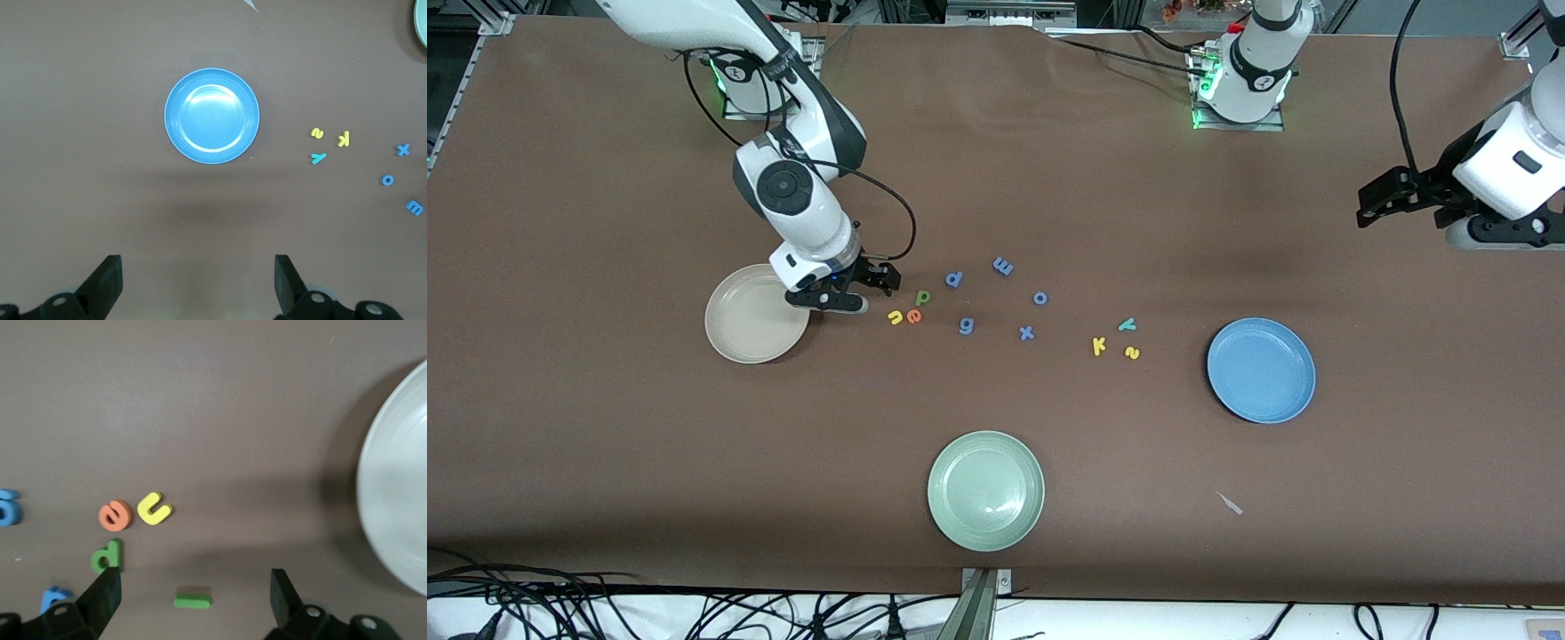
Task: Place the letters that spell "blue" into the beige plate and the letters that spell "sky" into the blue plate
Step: 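Reach the right gripper to the green bar while the left gripper moves out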
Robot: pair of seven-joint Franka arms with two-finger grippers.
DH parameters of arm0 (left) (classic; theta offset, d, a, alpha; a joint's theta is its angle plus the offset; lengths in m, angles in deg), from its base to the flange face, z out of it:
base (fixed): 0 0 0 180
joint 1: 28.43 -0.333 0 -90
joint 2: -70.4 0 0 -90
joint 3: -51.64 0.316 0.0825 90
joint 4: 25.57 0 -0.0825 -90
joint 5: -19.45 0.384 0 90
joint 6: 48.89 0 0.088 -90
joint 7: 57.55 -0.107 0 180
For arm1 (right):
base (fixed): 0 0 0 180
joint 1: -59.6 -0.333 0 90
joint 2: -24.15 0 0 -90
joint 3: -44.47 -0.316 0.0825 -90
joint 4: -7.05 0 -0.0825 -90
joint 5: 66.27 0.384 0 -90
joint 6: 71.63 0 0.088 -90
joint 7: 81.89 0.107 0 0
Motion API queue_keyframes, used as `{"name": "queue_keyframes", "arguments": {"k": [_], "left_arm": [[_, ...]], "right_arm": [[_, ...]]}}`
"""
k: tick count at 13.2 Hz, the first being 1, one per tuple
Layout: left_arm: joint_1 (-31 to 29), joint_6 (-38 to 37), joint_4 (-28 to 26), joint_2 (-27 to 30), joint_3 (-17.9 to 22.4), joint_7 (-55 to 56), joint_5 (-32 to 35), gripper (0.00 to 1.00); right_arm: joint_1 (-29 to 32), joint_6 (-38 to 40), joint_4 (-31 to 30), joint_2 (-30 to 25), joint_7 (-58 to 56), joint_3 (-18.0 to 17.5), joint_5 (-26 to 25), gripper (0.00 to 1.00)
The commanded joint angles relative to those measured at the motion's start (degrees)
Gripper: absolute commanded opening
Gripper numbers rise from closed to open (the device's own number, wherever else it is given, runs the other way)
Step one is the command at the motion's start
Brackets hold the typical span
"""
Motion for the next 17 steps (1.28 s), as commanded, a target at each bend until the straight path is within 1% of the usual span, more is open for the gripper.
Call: {"name": "queue_keyframes", "arguments": {"k": [1, 3, 4, 8, 12, 14, 17], "left_arm": [[2.0, -0.7, 5.3, -6.5, -0.4, -0.5, -0.6, 1.0], [4.0, -0.6, 8.9, -11.0, -0.4, -0.5, -0.4, 1.0], [4.9, -0.2, 10.0, -13.1, -0.5, -0.5, -0.4, 1.0], [10.7, 6.1, 10.4, -20.0, -0.4, 0.6, 0.2, 1.0], [13.9, 10.5, 10.4, -26.9, -0.4, 6.0, -0.3, 1.0], [17.6, 13.2, 10.3, -29.5, -0.3, 8.4, 0.1, 1.0], [18.4, 20.2, 9.8, -33.4, -0.4, 11.5, 0.2, 1.0]], "right_arm": [[-2.0, -3.4, 0.4, 4.3, 11.9, -0.4, -8.1, 0.99], [-2.8, -4.4, 0.4, 6.1, 19.8, -0.4, -13.3, 0.98], [-2.8, -4.3, 0.4, 6.2, 21.0, -0.4, -14.2, 0.98], [-2.8, -3.9, -1.2, 6.1, 22.3, -0.4, -14.1, 0.96], [-2.7, -3.9, -4.0, 5.0, 24.1, -0.6, -14.2, 0.96], [-2.7, -3.9, -5.3, 3.9, 24.2, -0.9, -14.2, 0.96], [-2.7, -3.8, -5.5, 3.8, 24.4, -1.3, -14.1, 0.96]]}}
